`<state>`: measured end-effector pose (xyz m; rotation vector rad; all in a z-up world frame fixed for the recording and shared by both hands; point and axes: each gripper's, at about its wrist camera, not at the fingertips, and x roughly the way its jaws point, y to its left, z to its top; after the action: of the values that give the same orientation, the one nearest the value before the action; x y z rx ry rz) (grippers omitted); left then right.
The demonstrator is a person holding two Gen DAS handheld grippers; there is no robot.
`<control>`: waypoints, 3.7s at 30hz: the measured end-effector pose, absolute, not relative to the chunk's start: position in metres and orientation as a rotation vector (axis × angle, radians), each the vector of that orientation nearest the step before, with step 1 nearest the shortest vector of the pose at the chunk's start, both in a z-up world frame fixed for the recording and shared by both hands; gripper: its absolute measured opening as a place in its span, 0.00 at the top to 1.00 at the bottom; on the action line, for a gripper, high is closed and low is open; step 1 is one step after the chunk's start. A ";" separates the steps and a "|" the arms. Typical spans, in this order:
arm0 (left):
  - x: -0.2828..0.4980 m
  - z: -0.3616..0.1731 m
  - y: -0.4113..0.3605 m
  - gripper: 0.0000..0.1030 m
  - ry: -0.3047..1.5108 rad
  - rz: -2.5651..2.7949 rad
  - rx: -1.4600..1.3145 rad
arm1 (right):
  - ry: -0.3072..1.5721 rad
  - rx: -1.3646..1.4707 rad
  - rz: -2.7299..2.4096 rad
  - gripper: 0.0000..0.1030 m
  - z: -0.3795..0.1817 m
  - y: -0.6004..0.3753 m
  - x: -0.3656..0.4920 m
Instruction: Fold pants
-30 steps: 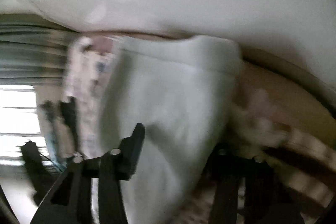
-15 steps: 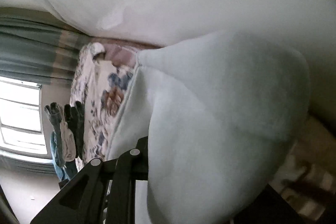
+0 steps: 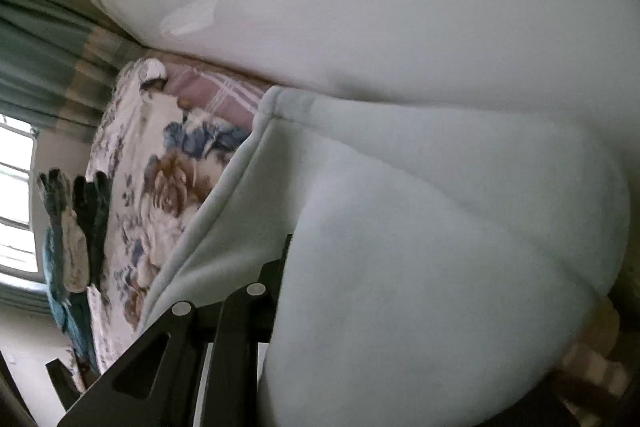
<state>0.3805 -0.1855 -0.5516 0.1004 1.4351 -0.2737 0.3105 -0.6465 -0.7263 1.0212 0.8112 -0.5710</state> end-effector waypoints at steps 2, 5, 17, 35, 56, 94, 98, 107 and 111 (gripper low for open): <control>0.382 -0.547 -0.165 0.00 1.432 -0.242 0.102 | 0.791 0.996 -0.571 0.81 -0.707 -0.638 0.314; 0.383 -0.530 -0.135 0.00 1.412 -0.206 0.119 | 0.752 0.907 -0.561 0.81 -0.655 -0.609 0.318; 0.353 -0.478 0.010 0.00 1.350 -0.089 0.073 | 0.752 0.465 -0.443 0.81 -0.497 -0.370 0.396; 0.299 -0.499 0.247 0.00 1.427 0.183 -0.127 | 0.994 -0.449 -0.195 0.81 -0.680 -0.016 0.460; 0.385 -0.589 0.048 0.07 1.757 -0.343 -0.293 | 1.249 0.609 -0.209 0.18 -0.597 -0.245 0.372; 0.353 -0.544 0.089 0.43 1.700 -0.129 -0.371 | 1.457 1.033 -0.102 0.40 -0.641 -0.297 0.395; 0.337 -0.575 0.086 0.43 1.789 -0.073 -0.537 | 1.421 1.309 -0.123 0.40 -0.682 -0.280 0.369; 0.330 -0.566 0.098 0.43 1.755 -0.005 -0.564 | 1.422 1.443 -0.167 0.40 -0.706 -0.255 0.355; 0.329 -0.571 0.096 0.43 1.760 -0.018 -0.497 | 1.359 1.446 -0.179 0.41 -0.714 -0.250 0.361</control>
<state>0.3288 0.0961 -0.5712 -0.4971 1.7597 -0.0181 0.3613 -0.2496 -0.7140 1.4461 1.3594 -0.1788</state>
